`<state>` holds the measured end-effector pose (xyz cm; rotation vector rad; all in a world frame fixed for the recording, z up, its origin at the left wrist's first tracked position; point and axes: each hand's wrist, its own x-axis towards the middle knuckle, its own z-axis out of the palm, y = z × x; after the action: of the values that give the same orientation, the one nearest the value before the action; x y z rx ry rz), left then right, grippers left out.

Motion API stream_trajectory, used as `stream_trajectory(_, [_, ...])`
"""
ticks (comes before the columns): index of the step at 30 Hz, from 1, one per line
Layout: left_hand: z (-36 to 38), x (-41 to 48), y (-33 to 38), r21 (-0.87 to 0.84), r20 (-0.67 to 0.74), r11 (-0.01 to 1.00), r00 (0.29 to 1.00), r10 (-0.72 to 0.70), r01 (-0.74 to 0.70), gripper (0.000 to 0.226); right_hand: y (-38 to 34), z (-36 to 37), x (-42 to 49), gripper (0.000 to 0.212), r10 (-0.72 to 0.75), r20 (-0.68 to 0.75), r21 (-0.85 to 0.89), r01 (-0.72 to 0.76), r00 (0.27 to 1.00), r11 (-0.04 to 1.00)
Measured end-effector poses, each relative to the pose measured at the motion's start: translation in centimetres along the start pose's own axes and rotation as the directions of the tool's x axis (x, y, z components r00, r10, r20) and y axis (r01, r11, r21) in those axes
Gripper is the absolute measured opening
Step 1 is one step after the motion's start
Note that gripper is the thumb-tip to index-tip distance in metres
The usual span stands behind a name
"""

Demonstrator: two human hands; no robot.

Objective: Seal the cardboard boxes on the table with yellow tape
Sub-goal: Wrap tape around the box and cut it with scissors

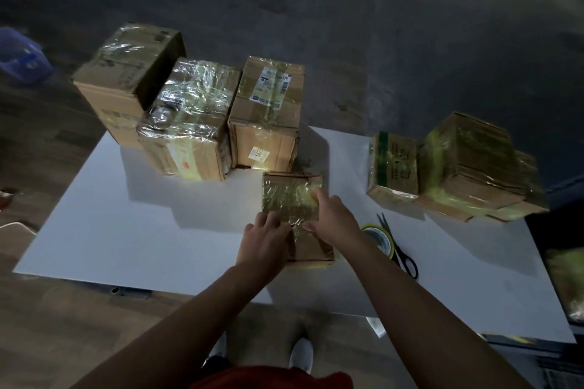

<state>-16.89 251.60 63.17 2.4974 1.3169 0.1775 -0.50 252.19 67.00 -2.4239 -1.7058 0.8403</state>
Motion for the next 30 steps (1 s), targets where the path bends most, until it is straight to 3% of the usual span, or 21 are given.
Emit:
stream_trajectory(6, [-0.1, 0.4, 0.1, 0.067, 0.051, 0.997, 0.998, 0.036, -0.039, 0.031, 0.2, 0.9, 0.3, 0.068, -0.008, -0.035, -0.014, 0.007, 0.999, 1.000])
stream_trajectory(10, [0.3, -1.2, 0.3, 0.149, 0.116, 0.987, 0.992, 0.039, -0.056, 0.057, 0.6, 0.8, 0.6, 0.066, -0.026, -0.040, -0.032, 0.025, 0.999, 0.999])
stream_trajectory(12, [0.2, -1.0, 0.7, 0.174, 0.140, 0.984, 0.990, 0.002, -0.027, 0.060, 0.7, 1.0, 0.6, 0.064, -0.044, -0.056, -0.039, 0.042, 0.997, 0.998])
stream_trajectory(15, [-0.3, -0.5, 1.3, 0.124, 0.130, 0.992, 0.991, -0.020, 0.003, 0.051, 0.8, 0.9, 0.2, 0.064, -0.064, -0.068, -0.017, 0.063, 0.996, 0.998])
stream_trajectory(19, [-1.8, 0.0, 2.0, 0.101, 0.079, 0.995, 0.997, 0.002, -0.010, 0.028, 2.2, 0.7, -0.4, 0.066, -0.099, -0.076, 0.145, 0.109, 0.992, 0.983])
stream_trajectory(25, [-0.4, -0.9, 5.1, 0.156, 0.067, 0.988, 0.998, 0.005, -0.015, 0.026, 5.5, 0.5, -0.7, 0.040, -0.091, -0.165, 0.302, 0.139, 0.982, 0.943])
stream_trajectory(27, [0.8, -1.6, 6.1, 0.113, 0.059, 0.992, 0.997, 0.044, -0.050, 0.029, 8.0, 0.5, -0.9, 0.033, -0.062, -0.184, 0.282, 0.114, 0.981, 0.953])
stream_trajectory(30, [1.6, -1.7, 7.6, 0.092, 0.036, 0.993, 0.997, 0.073, -0.076, 0.033, 11.8, 0.3, -1.0, 0.030, 0.022, -0.235, 0.121, 0.007, 0.972, 0.993])
